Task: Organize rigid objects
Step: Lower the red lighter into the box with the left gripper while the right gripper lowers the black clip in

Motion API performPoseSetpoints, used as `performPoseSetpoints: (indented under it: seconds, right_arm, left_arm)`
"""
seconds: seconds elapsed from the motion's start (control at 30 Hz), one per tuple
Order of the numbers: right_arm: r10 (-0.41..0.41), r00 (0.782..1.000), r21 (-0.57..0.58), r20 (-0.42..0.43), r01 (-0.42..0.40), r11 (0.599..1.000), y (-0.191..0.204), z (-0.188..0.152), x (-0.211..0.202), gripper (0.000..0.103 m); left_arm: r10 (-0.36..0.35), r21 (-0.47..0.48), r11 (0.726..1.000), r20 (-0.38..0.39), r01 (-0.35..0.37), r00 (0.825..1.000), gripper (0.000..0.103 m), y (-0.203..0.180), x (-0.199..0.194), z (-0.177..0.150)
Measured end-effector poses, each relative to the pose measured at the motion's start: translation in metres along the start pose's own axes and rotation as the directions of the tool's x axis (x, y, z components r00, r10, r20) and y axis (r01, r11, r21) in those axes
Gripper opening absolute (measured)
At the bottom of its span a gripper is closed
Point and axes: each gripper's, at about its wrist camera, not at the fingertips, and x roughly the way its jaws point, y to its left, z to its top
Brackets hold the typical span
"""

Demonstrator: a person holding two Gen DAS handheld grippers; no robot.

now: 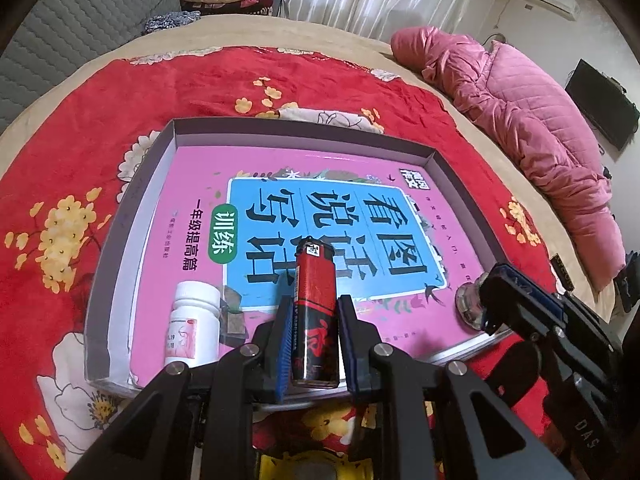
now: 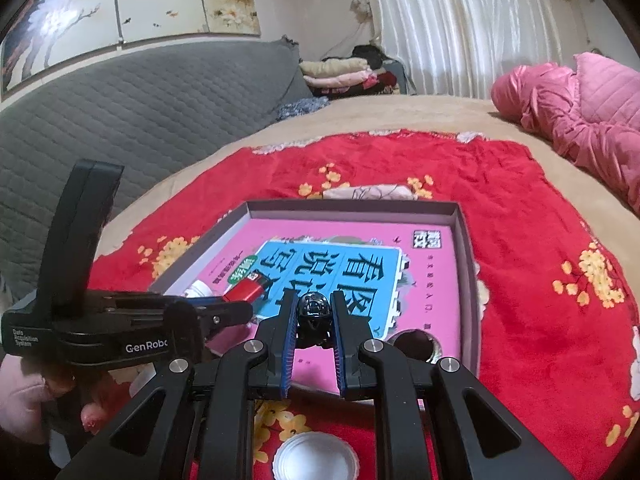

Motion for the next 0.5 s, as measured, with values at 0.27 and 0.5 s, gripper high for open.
performPoseSetpoints:
  seconds: [0.27, 0.5]
  right_arm:
    - [-0.011, 0.999, -0.008, -0.032, 0.011, 1.0, 0.003, -0.003, 0.011, 0.016]
    - [-0.021, 0.997, -0.004, -0.069, 0.021, 1.0, 0.001, -0.005, 0.021, 0.016]
  left_arm:
    - [0.002, 0.004, 1.0, -0.014, -0.002, 1.0, 0.022, 0.001, 0.005, -0.003]
    - [0.008, 0.015, 1.0, -0.021, -0.008, 1.0, 0.022, -0.001, 0.008, -0.005]
